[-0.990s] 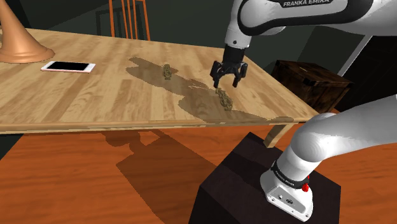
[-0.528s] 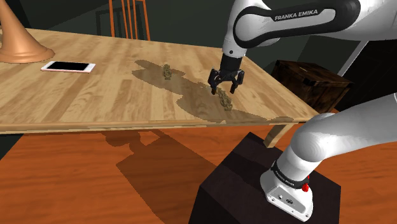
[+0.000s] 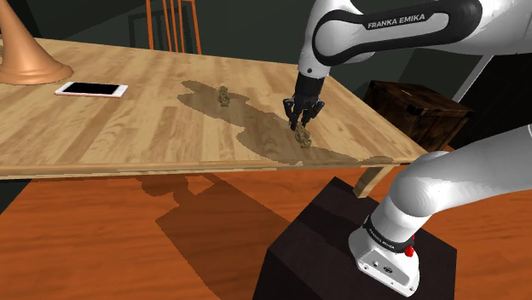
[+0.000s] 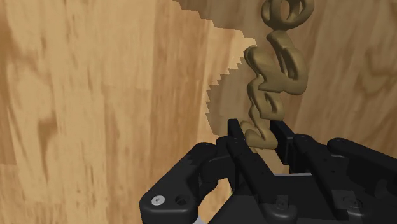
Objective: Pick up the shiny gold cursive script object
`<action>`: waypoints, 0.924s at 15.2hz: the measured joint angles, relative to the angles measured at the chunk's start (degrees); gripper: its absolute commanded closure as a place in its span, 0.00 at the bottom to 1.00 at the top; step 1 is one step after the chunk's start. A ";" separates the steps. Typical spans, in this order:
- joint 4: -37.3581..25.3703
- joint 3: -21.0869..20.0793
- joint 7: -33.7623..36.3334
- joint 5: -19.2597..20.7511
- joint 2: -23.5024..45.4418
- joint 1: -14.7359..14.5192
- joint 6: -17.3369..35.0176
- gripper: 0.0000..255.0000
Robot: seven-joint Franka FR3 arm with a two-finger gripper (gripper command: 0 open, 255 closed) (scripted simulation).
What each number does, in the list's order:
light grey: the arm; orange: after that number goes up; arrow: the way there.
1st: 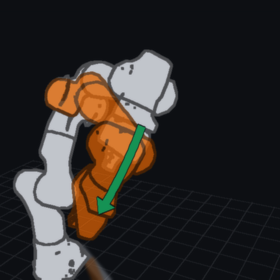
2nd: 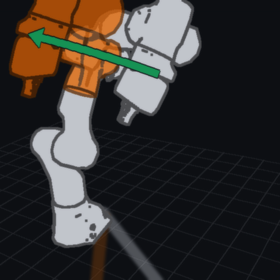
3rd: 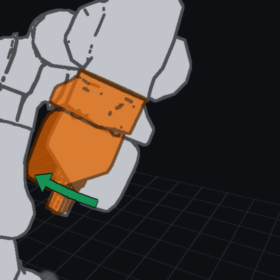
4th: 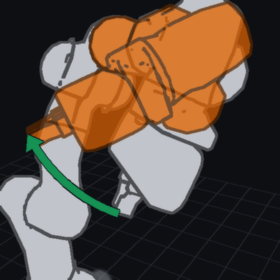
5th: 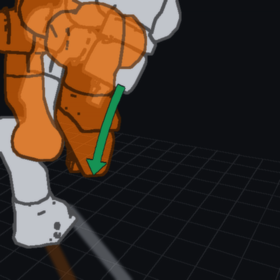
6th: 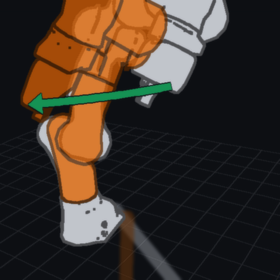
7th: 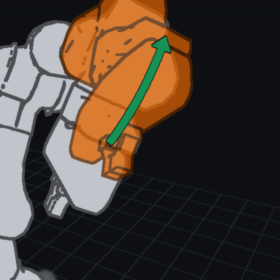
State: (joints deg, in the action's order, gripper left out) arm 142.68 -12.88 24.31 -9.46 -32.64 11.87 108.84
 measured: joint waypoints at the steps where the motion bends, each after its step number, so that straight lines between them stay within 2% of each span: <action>1: 0.00 0.00 0.01 0.00 0.01 0.00 0.00 1.00; 4: -0.25 0.00 0.05 0.01 -0.02 0.00 -0.29 1.00; 14: -7.26 0.83 0.35 0.70 -0.71 0.29 -8.01 1.00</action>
State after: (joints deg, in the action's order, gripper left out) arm 135.43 -12.06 24.67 -8.76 -33.35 12.16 100.83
